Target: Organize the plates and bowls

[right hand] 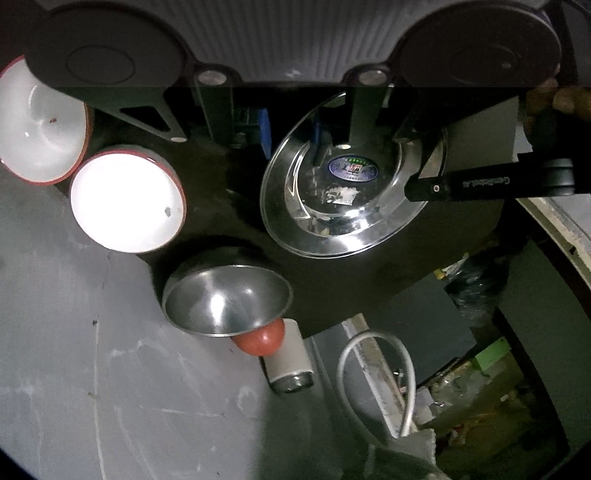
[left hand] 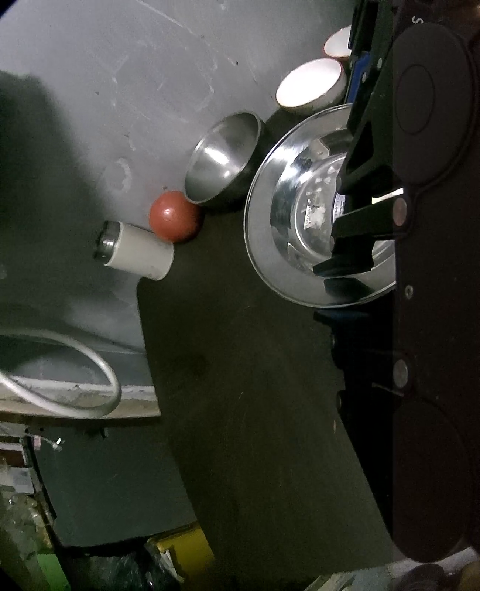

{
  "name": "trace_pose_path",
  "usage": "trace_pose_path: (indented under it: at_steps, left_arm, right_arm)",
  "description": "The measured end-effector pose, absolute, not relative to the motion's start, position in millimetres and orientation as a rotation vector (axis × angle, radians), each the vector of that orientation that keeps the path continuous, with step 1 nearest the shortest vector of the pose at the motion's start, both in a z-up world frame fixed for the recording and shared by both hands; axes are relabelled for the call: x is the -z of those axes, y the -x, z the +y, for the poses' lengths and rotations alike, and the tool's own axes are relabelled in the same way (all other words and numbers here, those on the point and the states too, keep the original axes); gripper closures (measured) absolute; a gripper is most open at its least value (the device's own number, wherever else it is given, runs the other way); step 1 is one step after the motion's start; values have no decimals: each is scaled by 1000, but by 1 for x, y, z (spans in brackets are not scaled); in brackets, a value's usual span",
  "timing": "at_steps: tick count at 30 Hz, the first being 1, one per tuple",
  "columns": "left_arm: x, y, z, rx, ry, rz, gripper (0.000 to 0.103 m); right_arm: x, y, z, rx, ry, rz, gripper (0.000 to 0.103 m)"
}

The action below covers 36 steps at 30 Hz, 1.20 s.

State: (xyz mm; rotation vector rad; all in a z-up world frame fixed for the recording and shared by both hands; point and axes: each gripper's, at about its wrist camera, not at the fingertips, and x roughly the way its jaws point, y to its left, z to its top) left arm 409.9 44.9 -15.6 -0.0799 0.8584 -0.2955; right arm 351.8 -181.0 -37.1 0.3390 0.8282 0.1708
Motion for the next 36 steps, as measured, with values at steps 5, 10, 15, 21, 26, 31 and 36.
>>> trace_pose_path:
  at_steps: [5, 10, 15, 21, 26, 31, 36]
  left_arm:
    - [-1, -386, 59, 269, 98, 832, 83]
    - [-12, -357, 75, 232, 110, 816, 83]
    - [-16, -325, 90, 181, 127, 811, 83]
    - [-16, -292, 104, 132, 149, 823, 83]
    - [-13, -274, 112, 105, 165, 836, 83]
    - [-9, -261, 116, 90, 182, 842, 83]
    - [-7, -250, 119, 80, 188, 841, 82]
  right_arm:
    - [21, -337, -175, -217, -319, 807, 78]
    - [8, -321, -166, -269, -306, 797, 78]
    - [-1, -305, -155, -329, -276, 792, 78]
    - [-8, -285, -140, -398, -224, 797, 78]
    - [-8, -273, -132, -442, -196, 813, 78]
    - [-7, -265, -127, -469, -175, 826, 78]
    - [-7, -258, -125, -492, -157, 833, 78]
